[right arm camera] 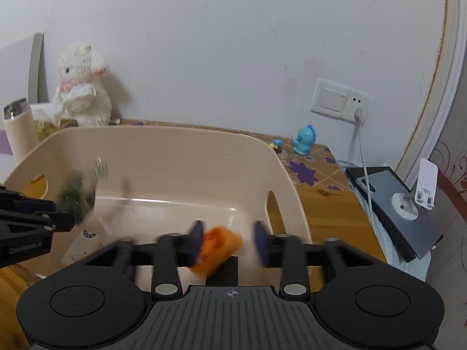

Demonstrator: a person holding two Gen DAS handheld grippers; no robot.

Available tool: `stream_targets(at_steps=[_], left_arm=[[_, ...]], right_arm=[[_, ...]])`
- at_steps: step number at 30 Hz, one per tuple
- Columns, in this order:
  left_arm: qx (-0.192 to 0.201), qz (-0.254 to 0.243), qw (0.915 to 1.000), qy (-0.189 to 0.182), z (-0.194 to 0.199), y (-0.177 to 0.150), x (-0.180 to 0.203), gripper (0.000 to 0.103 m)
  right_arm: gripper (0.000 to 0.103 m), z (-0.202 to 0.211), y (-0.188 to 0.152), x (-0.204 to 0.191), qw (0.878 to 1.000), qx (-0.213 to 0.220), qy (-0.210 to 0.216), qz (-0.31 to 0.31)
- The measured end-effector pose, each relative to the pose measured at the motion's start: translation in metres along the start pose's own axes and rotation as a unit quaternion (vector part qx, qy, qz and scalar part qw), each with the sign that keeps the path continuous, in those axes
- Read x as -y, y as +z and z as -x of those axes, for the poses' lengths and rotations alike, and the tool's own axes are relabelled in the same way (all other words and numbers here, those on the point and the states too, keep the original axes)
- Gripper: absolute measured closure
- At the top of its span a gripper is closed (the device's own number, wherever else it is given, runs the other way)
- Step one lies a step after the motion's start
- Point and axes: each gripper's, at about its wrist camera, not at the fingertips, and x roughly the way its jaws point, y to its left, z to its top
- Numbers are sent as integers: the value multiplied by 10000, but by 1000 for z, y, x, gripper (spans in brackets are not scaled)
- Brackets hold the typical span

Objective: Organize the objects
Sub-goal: 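Carry the herb bag and orange cloth over the basket and release both, then grasp the metal hair clip with the left tool while the right tool grasps the floral scrunchie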

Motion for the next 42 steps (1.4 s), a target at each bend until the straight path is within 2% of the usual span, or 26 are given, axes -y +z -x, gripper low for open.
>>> stream_targets(at_steps=[1, 3, 4, 6, 8, 10, 14, 22, 32, 37, 42], left_arm=[[42, -12, 10000, -39, 7, 0, 0, 66], [119, -3, 9999, -23, 20, 0, 1, 29], [236, 8, 9997, 6, 29, 0, 0, 24], [411, 5, 9992, 29, 45, -2, -1, 22], [482, 5, 9988, -11, 59, -3, -3, 19], [545, 59, 9985, -8, 71, -8, -6, 11], [488, 91, 9988, 32, 85, -22, -13, 10], [322, 70, 9994, 126, 90, -52, -27, 9], [-258, -41, 9997, -1, 53, -87, -46, 9], [-323, -165, 9993, -60, 34, -96, -52, 9], [-412, -163, 9983, -383, 15, -99, -57, 9]], right_arm=[[52, 4, 1, 3, 10000, 30, 3, -39], [50, 14, 2, 6, 9999, 95, -9, -100], [46, 20, 3, 8, 9998, 151, -18, -130], [41, 33, 2, 10, 9995, 257, -2, -202], [35, 45, 0, 13, 9990, 344, 38, -278], [27, 57, -3, 14, 9986, 410, 64, -331], [15, 72, -16, 18, 9987, 410, 101, -291], [12, 78, -47, 7, 9995, 184, 235, 55], [12, 51, -77, -18, 9984, -222, 409, 306], [12, 36, -83, -27, 9976, -357, 481, 357], [19, 23, -86, -32, 9965, -462, 615, 320]])
